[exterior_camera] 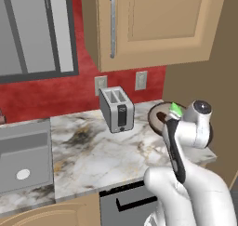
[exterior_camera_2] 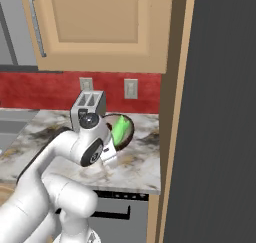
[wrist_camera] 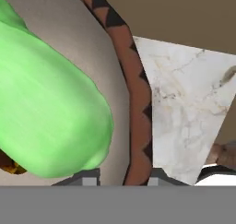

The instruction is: Place the bowl with the sweet potato and corn on the second highest shelf of the fridge. Place the bowl with the fishs on the top shelf of the fridge.

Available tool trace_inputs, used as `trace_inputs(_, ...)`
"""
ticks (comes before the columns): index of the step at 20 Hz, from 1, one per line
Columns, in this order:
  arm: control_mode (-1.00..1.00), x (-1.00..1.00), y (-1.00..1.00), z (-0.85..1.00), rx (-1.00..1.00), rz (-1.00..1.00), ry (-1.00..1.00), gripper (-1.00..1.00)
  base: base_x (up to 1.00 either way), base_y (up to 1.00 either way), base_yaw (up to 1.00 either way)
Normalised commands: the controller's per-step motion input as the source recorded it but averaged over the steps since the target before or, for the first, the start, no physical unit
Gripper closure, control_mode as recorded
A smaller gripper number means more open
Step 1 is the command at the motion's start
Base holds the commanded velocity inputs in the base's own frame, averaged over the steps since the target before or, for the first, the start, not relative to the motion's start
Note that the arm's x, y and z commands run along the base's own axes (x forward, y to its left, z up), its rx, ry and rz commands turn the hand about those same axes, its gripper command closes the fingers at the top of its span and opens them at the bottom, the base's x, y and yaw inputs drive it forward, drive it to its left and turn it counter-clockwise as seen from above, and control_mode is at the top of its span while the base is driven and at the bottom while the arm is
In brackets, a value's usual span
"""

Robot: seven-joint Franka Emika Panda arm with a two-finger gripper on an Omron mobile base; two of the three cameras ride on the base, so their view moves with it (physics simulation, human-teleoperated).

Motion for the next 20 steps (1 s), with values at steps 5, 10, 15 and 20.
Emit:
trace_inputs(5, -1.0, -1.0, 0.09, 1.0, 0.0, -0.02, -0.08, 1.0, 0.0, 0.0, 0.0)
trace_inputs(10, -1.0, -0.97, 0.26, 1.0, 0.06, 0.0, 0.16, 1.0, 0.0, 0.0, 0.0)
trace_inputs(15, -1.0, -0.7, 0.59, 0.67, 0.03, 0.0, 0.32, 1.0, 0.0, 0.0, 0.0)
trace_inputs(20, -1.0, -0.58, 0.49, 0.08, 0.0, 0.0, 0.1, 1.0, 0.0, 0.0, 0.0)
